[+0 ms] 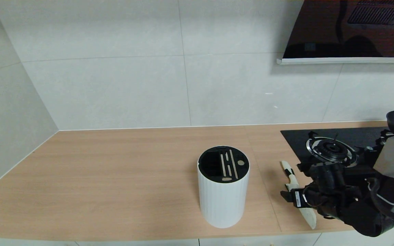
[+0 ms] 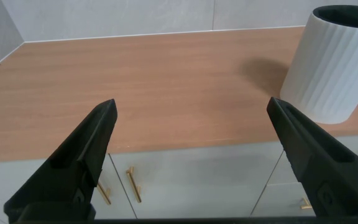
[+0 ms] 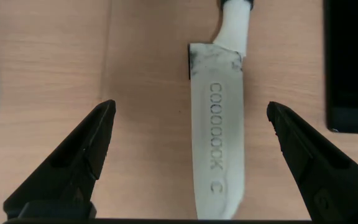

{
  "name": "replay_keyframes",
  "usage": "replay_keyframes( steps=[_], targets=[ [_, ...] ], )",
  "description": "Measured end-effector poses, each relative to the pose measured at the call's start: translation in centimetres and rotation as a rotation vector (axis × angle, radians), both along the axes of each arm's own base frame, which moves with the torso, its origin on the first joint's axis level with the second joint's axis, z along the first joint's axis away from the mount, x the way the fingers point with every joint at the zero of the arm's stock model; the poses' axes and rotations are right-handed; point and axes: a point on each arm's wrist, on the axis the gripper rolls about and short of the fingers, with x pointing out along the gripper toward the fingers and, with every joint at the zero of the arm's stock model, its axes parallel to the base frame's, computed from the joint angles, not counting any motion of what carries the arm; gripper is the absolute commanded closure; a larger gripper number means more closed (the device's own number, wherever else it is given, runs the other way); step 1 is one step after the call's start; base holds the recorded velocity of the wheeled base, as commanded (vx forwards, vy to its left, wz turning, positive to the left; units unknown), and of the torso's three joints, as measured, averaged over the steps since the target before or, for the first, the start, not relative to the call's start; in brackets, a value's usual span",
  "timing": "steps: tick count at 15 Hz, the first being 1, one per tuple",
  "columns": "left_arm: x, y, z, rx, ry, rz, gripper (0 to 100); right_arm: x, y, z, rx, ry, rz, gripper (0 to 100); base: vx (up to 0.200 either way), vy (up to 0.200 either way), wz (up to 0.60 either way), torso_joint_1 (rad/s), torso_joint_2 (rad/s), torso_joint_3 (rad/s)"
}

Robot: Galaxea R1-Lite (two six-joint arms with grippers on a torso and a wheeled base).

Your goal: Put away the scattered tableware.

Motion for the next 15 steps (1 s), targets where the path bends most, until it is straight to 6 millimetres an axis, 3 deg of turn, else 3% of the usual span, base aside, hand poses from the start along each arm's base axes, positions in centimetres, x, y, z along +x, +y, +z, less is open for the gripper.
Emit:
replay_keyframes(
  steps=[5, 15],
  targets=[
    [0.0, 0.0, 0.0, 0.0, 0.0, -0.001, 0, 1.0, 0.1, -1.8, -0.009, -0.014, -0.019, 0, 0.0, 0.0, 0.0, 0.0, 0.0, 0.0],
    [0.0, 0.0, 0.0, 0.0, 0.0, -0.001, 0, 2.4, -0.4, -3.1, -0.036, -0.028, -0.081, 0, 0.0, 0.0, 0.0, 0.0, 0.0, 0.0]
  ],
)
